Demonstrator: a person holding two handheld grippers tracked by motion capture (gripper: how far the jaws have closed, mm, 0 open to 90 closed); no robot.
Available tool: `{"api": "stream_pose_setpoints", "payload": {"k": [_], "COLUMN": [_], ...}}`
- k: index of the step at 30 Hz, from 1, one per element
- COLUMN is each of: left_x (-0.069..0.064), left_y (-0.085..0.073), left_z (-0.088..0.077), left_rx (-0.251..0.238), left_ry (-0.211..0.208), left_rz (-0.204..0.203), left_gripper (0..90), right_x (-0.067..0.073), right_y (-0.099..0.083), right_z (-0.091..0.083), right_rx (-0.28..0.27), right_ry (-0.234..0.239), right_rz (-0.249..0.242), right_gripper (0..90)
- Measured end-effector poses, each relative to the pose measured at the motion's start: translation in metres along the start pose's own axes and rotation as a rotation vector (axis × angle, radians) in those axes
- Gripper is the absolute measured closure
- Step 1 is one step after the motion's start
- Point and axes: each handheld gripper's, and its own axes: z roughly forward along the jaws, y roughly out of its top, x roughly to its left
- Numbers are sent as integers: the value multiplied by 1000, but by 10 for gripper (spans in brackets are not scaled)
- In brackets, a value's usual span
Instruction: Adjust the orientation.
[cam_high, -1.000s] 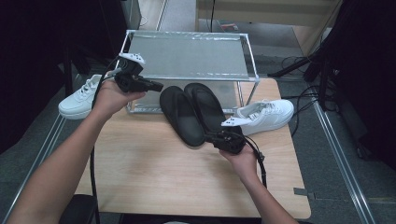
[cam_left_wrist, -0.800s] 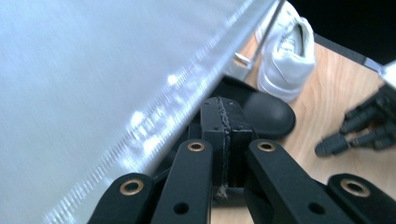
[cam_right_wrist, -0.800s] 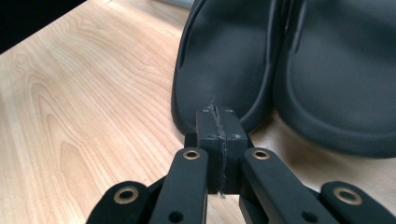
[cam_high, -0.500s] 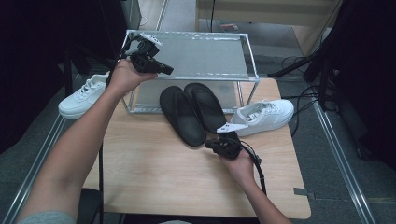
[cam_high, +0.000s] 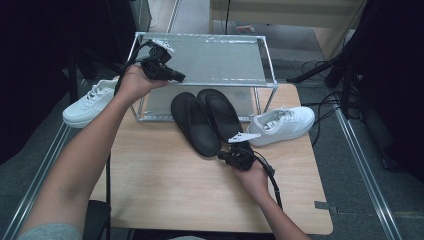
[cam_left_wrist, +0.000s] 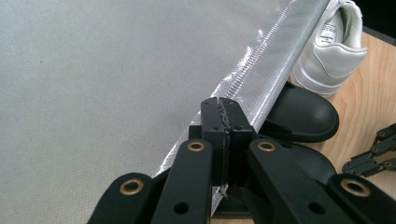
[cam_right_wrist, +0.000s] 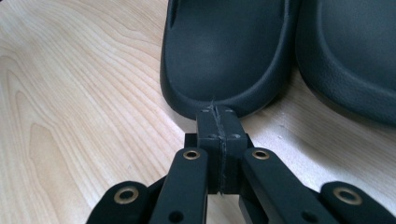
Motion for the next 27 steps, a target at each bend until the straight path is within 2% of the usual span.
{"api": "stream_pose_setpoints", "payload": {"k": [4,7,10,15,19,23,27], "left_x": [1,-1,0,-2,-1,-3,-4], "left_y": [-2,-3,-3,-3,-2,0,0], "left_z": [0,0,0,0,1,1,1], "left_rx": [-17,-16,-20,-18,-13,0,-2], "left_ry": [-6,4,1,13,10,23,28], "left_rz": [-30,-19,-33,-20,-29,-2,11], "left_gripper": [898,898,898,898,898,899,899], "right_x": [1,2,2,3,5,8,12], "right_y": [3,5,7,11,13,17,21], "right_z": [5,9,11,16,22,30,36], "right_rx": [8,9,10,10,3,-4,-5], "right_ry": [2,4,13,24,42,46,37], "right_rz": [-3,-17,-13,-15,-1,9,-5], "right_gripper": [900,900,900,900,900,900,900]}}
